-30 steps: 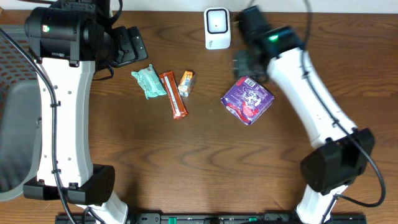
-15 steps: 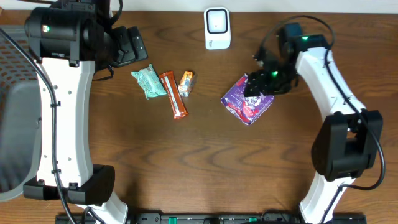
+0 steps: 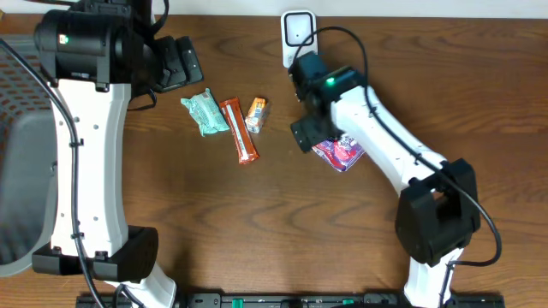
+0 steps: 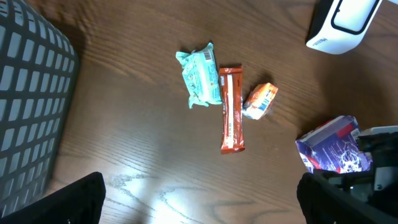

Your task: Scan the item barcode

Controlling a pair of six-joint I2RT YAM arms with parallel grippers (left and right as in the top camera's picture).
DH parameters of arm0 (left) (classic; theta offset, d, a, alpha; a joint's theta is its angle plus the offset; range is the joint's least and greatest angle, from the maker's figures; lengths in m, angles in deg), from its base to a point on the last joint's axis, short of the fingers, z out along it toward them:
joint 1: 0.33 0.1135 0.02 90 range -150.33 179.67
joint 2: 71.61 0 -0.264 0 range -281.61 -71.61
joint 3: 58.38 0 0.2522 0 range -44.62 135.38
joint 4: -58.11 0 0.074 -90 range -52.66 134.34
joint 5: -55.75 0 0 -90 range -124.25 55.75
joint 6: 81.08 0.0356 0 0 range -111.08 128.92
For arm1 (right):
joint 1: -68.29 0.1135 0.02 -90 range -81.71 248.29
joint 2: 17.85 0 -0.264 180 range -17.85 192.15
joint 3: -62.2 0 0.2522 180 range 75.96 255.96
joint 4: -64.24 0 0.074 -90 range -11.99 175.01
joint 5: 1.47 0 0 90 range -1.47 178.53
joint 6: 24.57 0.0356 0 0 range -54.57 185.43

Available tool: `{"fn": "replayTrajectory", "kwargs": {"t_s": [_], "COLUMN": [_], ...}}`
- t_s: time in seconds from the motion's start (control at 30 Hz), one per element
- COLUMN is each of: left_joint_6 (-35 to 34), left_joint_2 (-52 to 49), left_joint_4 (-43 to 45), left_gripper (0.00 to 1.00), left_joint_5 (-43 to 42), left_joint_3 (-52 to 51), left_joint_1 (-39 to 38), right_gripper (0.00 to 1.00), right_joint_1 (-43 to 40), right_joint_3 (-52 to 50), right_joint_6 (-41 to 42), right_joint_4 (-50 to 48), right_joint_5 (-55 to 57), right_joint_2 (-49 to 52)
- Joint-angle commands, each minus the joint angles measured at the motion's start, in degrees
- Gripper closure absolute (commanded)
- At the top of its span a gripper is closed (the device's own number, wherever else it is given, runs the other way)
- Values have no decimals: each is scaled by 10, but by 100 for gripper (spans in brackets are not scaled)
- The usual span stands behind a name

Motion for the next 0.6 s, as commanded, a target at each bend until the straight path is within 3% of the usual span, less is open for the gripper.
{"fn": "replayTrajectory", "kwargs": {"t_s": [0.0,0.57], "left_joint_6": [1,1], "left_joint_2": [-3,-3], "left_joint_4": [-44,-44], "left_gripper": [2,2], "left_joint_5": [3,3], "left_joint_3": [1,1], "left_joint_1": [2,2], "right_gripper": [1,1], "right_joint_1": [24,32], "right_joint_3": [4,-24], "right_joint_6": [21,8], "right_joint_4": [-12,-37], "right_joint_5": [66,30], "right_joint_2": [-9,-5]}}
